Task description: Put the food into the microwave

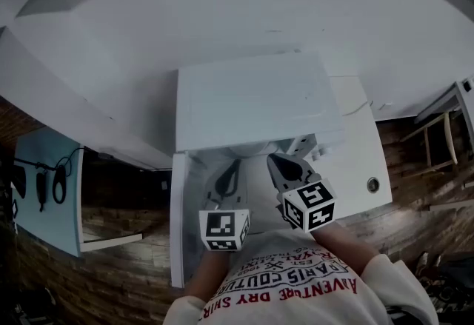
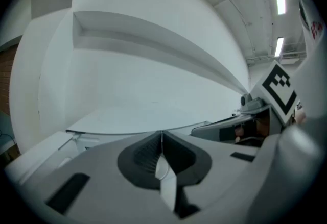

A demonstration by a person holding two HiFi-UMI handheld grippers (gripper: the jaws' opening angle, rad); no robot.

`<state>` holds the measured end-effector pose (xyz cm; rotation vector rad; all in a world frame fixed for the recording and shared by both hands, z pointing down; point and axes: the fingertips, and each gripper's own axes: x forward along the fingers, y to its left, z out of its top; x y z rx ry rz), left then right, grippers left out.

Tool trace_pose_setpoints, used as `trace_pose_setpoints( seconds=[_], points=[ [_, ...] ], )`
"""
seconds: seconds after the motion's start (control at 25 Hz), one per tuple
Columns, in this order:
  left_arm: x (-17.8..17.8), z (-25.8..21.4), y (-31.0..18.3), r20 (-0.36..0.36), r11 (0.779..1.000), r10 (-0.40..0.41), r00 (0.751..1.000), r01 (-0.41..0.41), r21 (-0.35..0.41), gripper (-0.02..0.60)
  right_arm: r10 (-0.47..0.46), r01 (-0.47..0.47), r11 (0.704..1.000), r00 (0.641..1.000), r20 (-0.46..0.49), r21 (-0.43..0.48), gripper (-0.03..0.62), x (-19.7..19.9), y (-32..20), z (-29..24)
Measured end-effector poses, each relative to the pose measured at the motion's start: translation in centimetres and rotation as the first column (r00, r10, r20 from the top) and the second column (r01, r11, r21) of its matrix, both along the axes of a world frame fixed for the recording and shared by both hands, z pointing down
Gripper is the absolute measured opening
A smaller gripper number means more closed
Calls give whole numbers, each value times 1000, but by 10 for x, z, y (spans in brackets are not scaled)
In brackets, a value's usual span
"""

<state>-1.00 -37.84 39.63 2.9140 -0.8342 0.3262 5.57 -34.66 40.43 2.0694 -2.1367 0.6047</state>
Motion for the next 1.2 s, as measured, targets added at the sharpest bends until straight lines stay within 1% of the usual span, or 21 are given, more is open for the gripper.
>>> trace_pose_setpoints(
  seconds=[0.12,0.2,0.28,0.44,0.56,1.0,1.2],
  points=[
    [4,-14,2,-15,1000,15,1000,-14,19,8,5,-4,999,1000,-30,48,12,5,2,-16],
    [7,-22,5,-22,999,28,999,-27,38,8,1,2,998,999,-53,57,12,8,3,-19],
    [10,-25,5,-22,998,36,999,-35,55,8,1,2,998,999,-53,62,12,10,4,-20],
    [11,-28,6,-23,997,35,999,-34,65,8,-12,16,998,998,-63,68,12,10,6,-21],
    [11,-29,6,-30,998,33,999,-31,57,8,-24,30,997,996,-84,75,12,7,6,-23],
    [10,-28,12,-30,999,28,999,-27,44,8,-18,22,997,998,-60,68,12,8,12,-19],
    [12,-22,13,-27,999,31,999,-31,26,8,-19,23,997,998,-64,68,12,8,13,-18]
  ],
)
